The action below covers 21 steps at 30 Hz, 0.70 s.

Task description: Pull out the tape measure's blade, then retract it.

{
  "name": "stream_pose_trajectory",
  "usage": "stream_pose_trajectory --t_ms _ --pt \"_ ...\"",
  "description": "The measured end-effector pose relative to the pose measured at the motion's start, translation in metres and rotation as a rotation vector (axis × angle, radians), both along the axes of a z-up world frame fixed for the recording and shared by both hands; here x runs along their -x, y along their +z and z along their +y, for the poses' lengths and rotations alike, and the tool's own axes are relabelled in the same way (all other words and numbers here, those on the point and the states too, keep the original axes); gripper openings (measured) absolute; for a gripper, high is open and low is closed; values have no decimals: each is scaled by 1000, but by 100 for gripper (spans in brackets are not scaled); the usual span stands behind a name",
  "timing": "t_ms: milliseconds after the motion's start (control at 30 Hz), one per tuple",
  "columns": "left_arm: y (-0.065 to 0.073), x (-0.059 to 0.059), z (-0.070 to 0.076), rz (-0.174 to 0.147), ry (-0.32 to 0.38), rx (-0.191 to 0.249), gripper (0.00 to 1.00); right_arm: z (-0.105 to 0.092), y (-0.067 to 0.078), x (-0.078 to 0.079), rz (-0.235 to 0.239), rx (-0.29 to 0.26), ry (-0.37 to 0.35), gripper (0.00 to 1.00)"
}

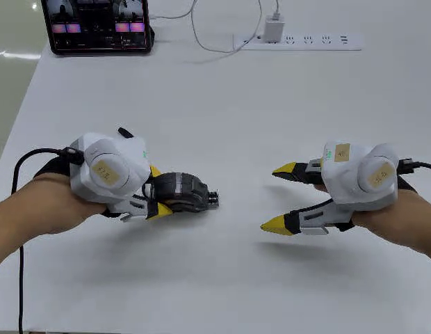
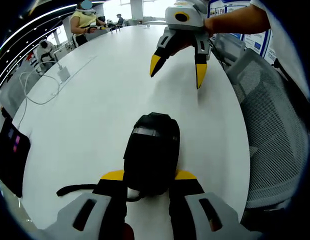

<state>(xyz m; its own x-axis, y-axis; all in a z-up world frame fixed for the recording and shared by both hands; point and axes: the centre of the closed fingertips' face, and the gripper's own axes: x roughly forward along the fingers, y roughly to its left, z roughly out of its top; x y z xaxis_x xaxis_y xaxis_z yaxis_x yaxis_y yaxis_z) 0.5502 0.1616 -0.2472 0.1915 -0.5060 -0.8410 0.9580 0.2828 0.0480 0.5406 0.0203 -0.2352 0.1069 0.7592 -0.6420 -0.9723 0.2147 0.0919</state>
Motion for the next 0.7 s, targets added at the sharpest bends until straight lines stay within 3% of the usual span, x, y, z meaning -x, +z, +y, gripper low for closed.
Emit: stream_pose_trajectory --t_ms 700 --pt "-1 0 0 10 -1 -5 27 42 -16 -12 -30 -47 74 43"
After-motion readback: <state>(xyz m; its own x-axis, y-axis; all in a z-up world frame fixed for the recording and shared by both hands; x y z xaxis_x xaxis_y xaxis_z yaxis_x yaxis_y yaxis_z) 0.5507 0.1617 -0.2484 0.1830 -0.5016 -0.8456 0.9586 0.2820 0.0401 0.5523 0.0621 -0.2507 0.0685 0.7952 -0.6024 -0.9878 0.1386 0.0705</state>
